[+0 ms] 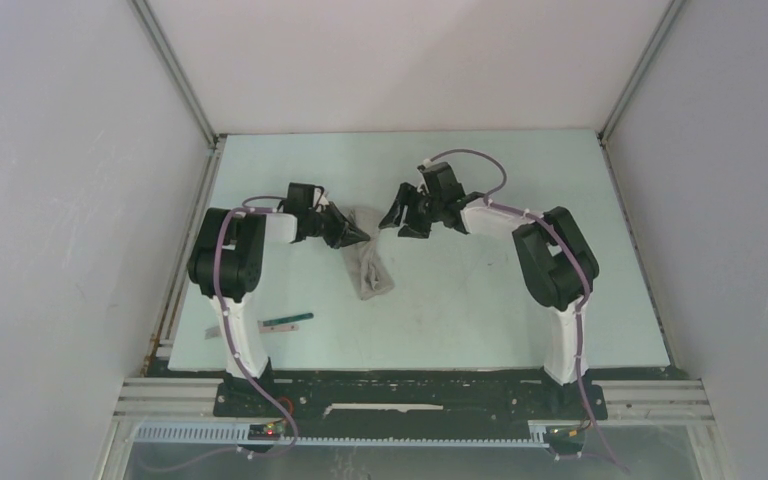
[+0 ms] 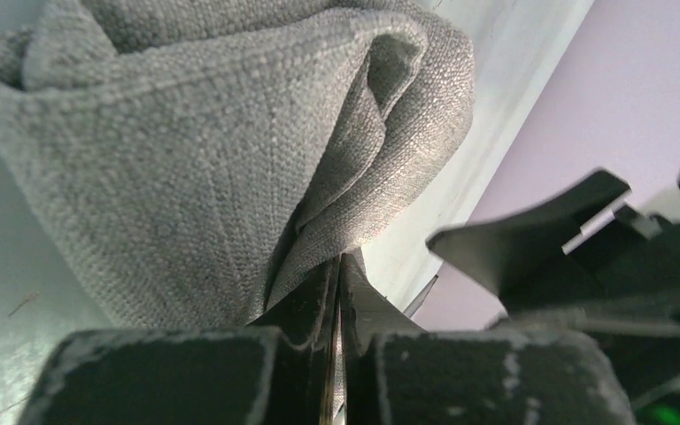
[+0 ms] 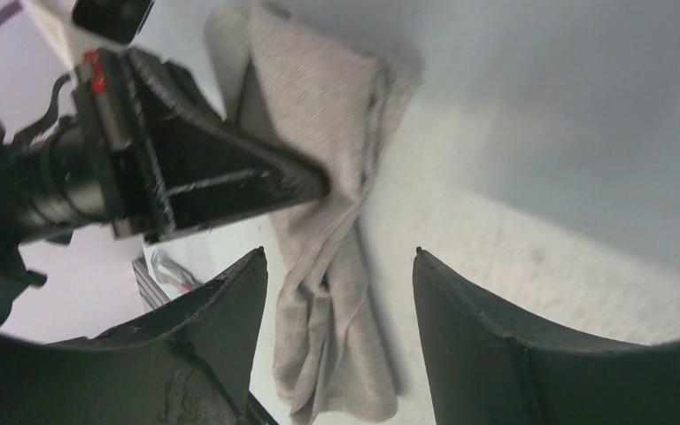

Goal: Fold the napkin into a case and place the utensils inside
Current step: Fold the 2/3-rectangle-folded napkin at the center of the board.

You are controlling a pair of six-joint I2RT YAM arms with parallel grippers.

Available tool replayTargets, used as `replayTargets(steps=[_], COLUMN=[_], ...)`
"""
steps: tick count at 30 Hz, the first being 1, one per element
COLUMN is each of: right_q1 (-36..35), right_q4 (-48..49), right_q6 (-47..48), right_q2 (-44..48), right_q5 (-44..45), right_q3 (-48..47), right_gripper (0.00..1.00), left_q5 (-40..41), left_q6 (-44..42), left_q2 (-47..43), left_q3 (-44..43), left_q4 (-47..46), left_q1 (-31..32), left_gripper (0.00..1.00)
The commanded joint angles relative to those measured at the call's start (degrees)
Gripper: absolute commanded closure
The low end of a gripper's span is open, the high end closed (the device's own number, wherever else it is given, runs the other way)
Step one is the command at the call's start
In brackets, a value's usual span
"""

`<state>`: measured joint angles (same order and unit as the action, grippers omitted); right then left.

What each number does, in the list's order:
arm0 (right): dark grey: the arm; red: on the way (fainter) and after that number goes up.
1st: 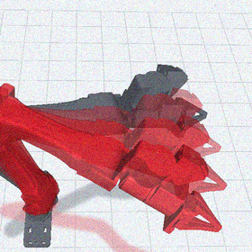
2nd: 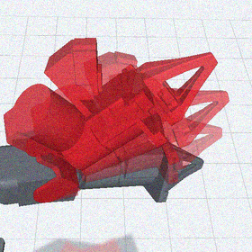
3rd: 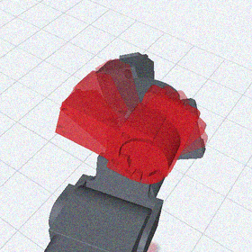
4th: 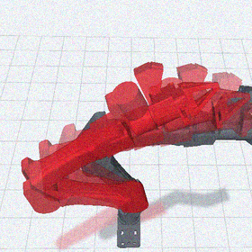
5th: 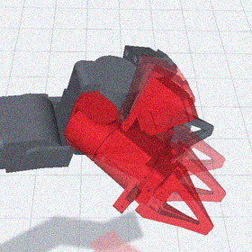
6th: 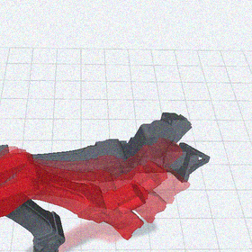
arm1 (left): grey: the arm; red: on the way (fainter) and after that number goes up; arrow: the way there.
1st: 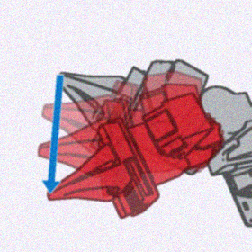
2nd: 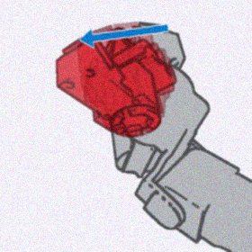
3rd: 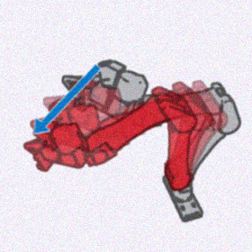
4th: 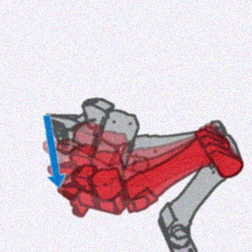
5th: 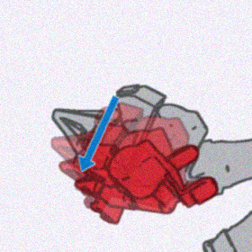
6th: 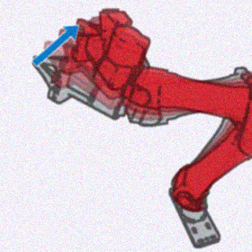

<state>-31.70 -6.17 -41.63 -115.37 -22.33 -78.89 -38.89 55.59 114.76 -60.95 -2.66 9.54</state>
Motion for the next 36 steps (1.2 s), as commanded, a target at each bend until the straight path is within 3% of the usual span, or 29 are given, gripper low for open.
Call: replayTargets(steps=[1,6,12,24,31,36], right_q1=[2.0,2.8,3.2,3.5,3.5,4.2], right_q4=[8.6,7.6,6.5,-5.8,-7.3,-0.1], right_q6=[-4.9,-1.7,-0.2,7.0,8.2,4.4], right_q2=[-4.6,-10.6,-16.5,-25.5,-24.2,-18.5], right_q5=[-3.1,-4.1,-4.8,-7.9,-15.0,-17.5], right_q3=[-0.4,-6.6,-12.5,-28.6,-27.7,-20.0], right_gripper=[0.31,0.38,0.28,0.23,0.28,0.31], left_q5=[3.5,3.3,3.0,2.9,2.9,3.0], left_q6=[-0.7,-0.7,-0.5,-0.1,0.1,0.2], left_q2=[-0.7,-1.0,-0.9,-0.7,-0.6,-0.4], left_q3=[1.5,1.6,1.6,2.0,2.3,2.3], left_q4=[2.3,2.3,2.3,1.6,1.3,1.2], left_q1=[-1.2,-1.2,-1.2,-1.2,-1.1,-1.2], left_gripper=[0.95,0.95,0.95,0.96,0.95,0.95])
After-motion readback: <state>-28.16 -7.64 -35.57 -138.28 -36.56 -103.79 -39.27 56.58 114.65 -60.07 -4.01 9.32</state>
